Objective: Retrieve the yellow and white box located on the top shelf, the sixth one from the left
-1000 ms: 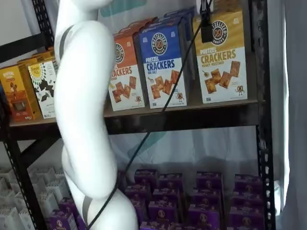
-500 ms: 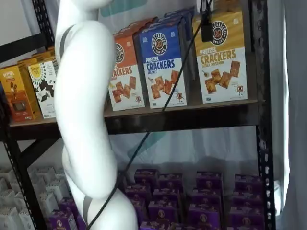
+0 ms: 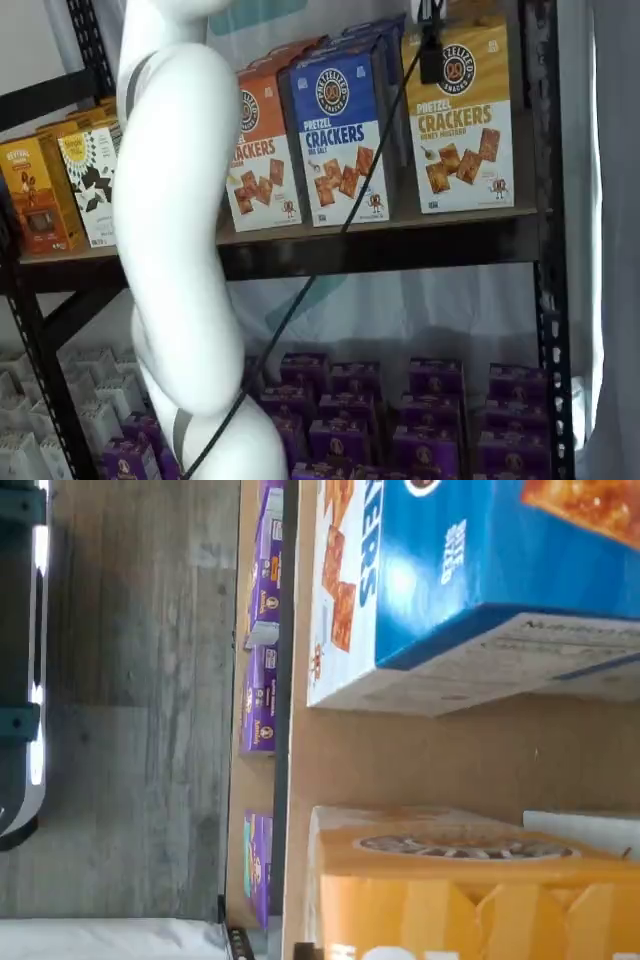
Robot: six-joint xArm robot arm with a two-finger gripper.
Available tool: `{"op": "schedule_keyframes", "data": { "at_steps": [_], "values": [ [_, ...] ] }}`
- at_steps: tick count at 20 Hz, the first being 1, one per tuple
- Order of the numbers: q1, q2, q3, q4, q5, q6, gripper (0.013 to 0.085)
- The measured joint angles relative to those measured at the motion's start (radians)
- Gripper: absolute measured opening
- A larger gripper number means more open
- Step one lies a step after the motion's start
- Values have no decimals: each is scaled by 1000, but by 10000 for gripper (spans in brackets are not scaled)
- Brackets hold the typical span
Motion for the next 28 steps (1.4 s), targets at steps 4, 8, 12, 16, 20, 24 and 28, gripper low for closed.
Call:
{"op": "schedule_keyframes", "data": {
  "at_steps": [4,8,12,16,20,24,28],
  "values": [
    [-15,2,-17,14,25,-6,650],
    [-38,-22,-5,32,37,-19,650],
    [-60,-34,-11,41,70,-32,570],
    [-69,-37,-19,36,90,-40,570],
    [-85,-56,-12,49,101,-48,570],
    [-104,-100,21,55,110,-62,570],
    [-113,-151,70,45,118,-75,570]
  ]
}}
